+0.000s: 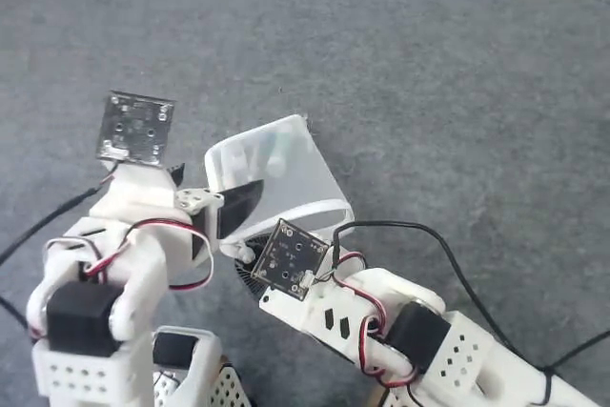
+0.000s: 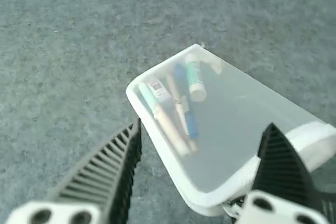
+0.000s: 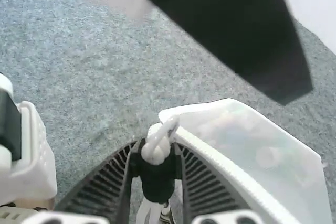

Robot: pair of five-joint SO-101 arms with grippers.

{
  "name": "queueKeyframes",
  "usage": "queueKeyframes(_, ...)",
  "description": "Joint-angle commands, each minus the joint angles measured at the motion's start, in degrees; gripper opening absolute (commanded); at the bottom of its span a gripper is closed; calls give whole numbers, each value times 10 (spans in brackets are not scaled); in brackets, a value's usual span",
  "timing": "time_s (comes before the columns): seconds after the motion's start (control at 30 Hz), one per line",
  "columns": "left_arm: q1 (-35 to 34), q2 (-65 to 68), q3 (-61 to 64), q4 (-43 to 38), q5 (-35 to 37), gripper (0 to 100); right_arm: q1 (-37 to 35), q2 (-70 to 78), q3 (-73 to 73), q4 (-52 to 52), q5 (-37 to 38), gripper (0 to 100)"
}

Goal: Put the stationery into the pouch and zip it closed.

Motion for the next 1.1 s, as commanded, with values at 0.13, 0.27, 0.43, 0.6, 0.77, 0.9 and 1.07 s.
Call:
queueKeyframes(0.13, -38, -14, -7, -5, 20, 335, -2, -18, -4, 0, 6, 6)
queueKeyframes(0.27, -35, -62, -4, -4, 20, 335, 3, -18, -4, -2, 4, 6)
queueKeyframes(0.43, -38, -109, 7, -4, 20, 335, 36, -18, -7, -12, 3, 6)
queueKeyframes(0.6, -38, -129, 27, -18, 20, 335, 57, -18, -4, -29, 1, 6)
queueKeyframes(0.77, -39, -147, 28, -25, 20, 335, 75, -18, -7, -39, -17, 6)
queueKeyframes(0.9, -39, -166, 28, -23, 18, 335, 97, -18, -7, -54, -27, 6)
queueKeyframes(1.07, -37, -198, 48, -25, -2, 335, 131, -19, -8, -75, -58, 6)
